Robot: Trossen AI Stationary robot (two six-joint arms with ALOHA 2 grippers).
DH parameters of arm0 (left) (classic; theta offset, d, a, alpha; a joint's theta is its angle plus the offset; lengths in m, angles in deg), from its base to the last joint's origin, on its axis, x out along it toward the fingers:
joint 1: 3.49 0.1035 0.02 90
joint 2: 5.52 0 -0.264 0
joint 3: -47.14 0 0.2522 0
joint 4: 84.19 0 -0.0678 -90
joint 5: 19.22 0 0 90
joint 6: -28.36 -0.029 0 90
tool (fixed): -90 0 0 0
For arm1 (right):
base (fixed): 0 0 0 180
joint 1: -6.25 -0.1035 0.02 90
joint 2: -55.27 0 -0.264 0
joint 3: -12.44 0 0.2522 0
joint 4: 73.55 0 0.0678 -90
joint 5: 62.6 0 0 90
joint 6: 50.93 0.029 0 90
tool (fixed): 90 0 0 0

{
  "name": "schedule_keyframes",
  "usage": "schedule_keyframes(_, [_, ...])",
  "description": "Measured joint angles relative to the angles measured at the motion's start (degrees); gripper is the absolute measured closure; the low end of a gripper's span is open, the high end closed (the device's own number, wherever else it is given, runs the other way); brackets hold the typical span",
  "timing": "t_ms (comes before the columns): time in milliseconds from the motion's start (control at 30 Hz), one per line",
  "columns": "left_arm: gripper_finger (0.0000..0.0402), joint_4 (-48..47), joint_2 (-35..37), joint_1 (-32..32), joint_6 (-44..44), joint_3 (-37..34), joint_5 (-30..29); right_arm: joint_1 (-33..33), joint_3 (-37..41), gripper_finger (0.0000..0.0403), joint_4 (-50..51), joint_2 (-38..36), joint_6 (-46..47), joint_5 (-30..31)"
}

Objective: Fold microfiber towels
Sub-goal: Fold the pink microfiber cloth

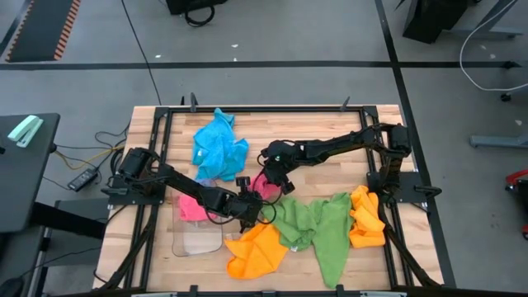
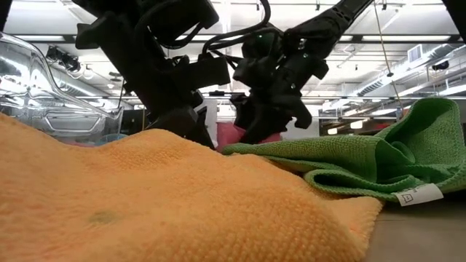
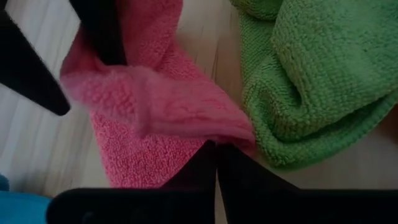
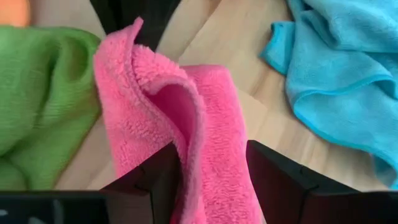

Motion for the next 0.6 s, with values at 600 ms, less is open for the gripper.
schedule_keyframes(600, [0.0376,0.0,0.0,0.0,-0.4,0.0,0.0,2.8,2.9,0.0211,-7.2,0.7,4.4,-6.7])
